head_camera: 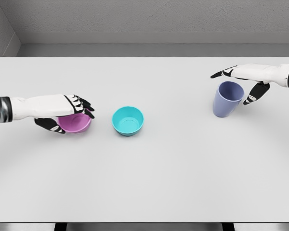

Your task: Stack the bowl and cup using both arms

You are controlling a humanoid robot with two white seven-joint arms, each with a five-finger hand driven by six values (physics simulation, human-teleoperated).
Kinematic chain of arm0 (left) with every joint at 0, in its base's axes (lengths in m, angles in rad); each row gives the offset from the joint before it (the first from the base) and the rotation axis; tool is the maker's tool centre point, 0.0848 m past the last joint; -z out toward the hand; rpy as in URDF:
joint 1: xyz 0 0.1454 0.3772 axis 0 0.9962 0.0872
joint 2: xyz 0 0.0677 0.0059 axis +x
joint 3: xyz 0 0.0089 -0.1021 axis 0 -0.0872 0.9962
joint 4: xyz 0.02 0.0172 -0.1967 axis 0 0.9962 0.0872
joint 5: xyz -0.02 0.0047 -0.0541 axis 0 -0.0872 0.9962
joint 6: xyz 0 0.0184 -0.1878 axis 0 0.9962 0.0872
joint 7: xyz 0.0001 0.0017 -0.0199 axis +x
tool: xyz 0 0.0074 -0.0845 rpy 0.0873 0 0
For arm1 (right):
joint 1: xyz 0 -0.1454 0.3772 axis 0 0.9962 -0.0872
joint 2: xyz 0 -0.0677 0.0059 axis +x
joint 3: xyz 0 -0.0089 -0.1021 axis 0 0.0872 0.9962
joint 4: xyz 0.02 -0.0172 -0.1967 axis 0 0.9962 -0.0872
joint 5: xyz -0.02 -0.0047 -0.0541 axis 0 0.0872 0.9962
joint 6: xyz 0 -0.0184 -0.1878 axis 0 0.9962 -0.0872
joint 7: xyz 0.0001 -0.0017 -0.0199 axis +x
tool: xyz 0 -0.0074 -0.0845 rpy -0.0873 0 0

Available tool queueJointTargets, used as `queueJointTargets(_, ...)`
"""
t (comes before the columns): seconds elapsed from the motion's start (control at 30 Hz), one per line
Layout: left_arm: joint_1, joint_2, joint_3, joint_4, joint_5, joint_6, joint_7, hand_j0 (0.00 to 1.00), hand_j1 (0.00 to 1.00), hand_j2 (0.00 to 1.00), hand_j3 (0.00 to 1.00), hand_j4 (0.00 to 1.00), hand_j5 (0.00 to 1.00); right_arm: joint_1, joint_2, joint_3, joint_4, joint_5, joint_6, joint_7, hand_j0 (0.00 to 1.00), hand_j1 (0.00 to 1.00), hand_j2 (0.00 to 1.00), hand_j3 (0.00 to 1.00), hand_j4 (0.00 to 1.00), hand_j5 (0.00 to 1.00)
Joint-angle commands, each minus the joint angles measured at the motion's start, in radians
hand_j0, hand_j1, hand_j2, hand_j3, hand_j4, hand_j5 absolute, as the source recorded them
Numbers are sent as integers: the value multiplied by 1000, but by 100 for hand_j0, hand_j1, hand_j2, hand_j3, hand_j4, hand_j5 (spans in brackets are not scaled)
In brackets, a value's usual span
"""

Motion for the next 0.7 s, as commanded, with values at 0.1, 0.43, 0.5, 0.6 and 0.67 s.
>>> queueJointTargets(0.1, -8, -8, 1, -11, 8, 3, -5, 74, 74, 74, 74, 74, 74, -2, -1, -3, 0, -4, 2, 0, 100, 100, 100, 100, 100, 100)
queueJointTargets(0.43, -37, -9, 1, -28, 9, 3, -5, 74, 74, 74, 74, 74, 74, -5, -1, -1, -1, -4, 2, 0, 100, 100, 100, 100, 100, 100)
queueJointTargets(0.5, -40, -17, 1, -32, 9, 3, -5, 74, 74, 74, 74, 74, 74, -5, -1, -1, 0, -5, 2, 0, 100, 100, 100, 100, 100, 100)
queueJointTargets(0.6, -48, -31, 1, -37, 8, 3, -5, 74, 74, 74, 74, 74, 74, -6, -1, -1, 0, -5, 2, 0, 100, 100, 100, 100, 100, 100)
queueJointTargets(0.67, -54, -34, 1, -39, 8, 3, -5, 74, 74, 74, 74, 74, 74, -6, -1, -1, 0, -4, 2, 0, 100, 100, 100, 100, 100, 100)
